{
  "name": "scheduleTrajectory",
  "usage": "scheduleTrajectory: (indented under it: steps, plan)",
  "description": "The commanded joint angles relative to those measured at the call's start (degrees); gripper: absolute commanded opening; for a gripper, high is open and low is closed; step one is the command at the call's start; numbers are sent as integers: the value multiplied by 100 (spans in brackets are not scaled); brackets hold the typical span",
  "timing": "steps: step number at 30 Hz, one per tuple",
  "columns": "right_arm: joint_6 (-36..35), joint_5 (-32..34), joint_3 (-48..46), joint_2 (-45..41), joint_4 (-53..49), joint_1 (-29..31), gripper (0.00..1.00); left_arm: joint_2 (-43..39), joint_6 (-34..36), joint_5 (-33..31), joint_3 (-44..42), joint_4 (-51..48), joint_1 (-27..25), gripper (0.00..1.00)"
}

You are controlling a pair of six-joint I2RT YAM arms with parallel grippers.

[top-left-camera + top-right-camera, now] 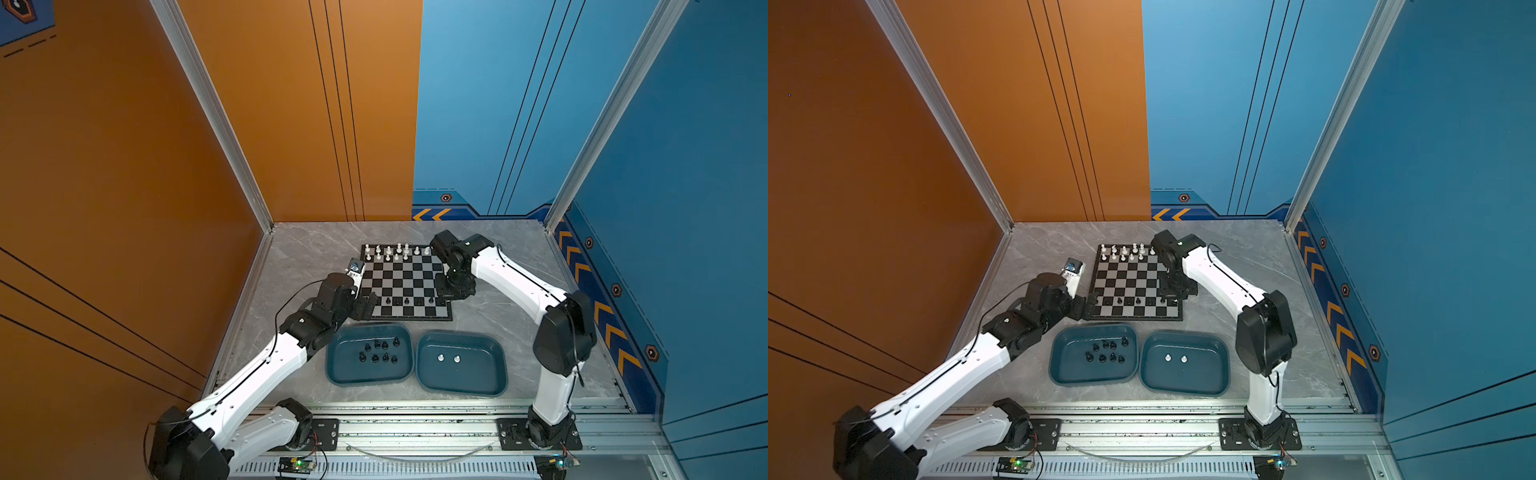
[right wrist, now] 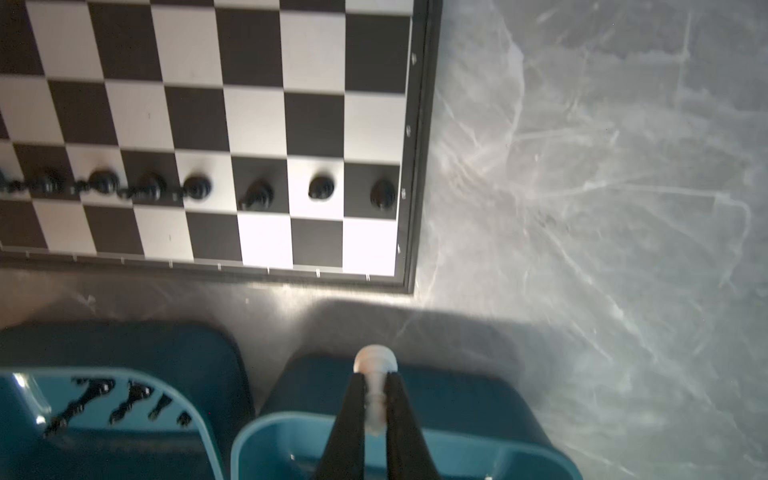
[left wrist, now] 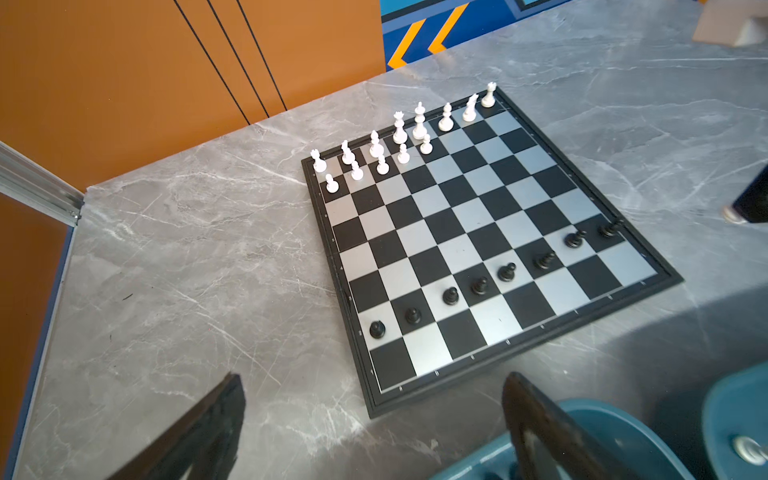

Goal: Set up the chess pieces on the board
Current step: 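Lift the white pawn and carry it with the right gripper to the board's far corner, then lower the white pawn onto the square beside the white rook and open the right gripper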

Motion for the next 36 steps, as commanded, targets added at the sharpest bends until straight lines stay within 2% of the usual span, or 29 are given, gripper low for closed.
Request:
scheduleTrajectory:
  steps: [1, 6, 10, 15, 21, 36]
  plan:
    - [-315, -101, 767, 616, -184, -207, 10, 336, 8, 406, 316, 473, 242, 98]
    - [-359, -156, 2174, 1803, -360, -492, 10, 1087, -81, 781, 613, 853, 487, 98]
    - [-344, -160, 3310, 2650, -530, -704, 10, 1669, -68, 1048, 1097, 798, 649, 98]
    - [-221, -172, 4311, 3382, -606, -937, 10, 1975, -82, 1231, 1384, 828, 791, 98]
    - [-158, -214, 4561, 3651, -522, -1133, 11, 1957, -120, 1295, 1352, 739, 949, 98]
    - [-80, -430, 4816, 3966, -239, -1133, 12, 1735, -232, 1131, 1182, 699, 1062, 98]
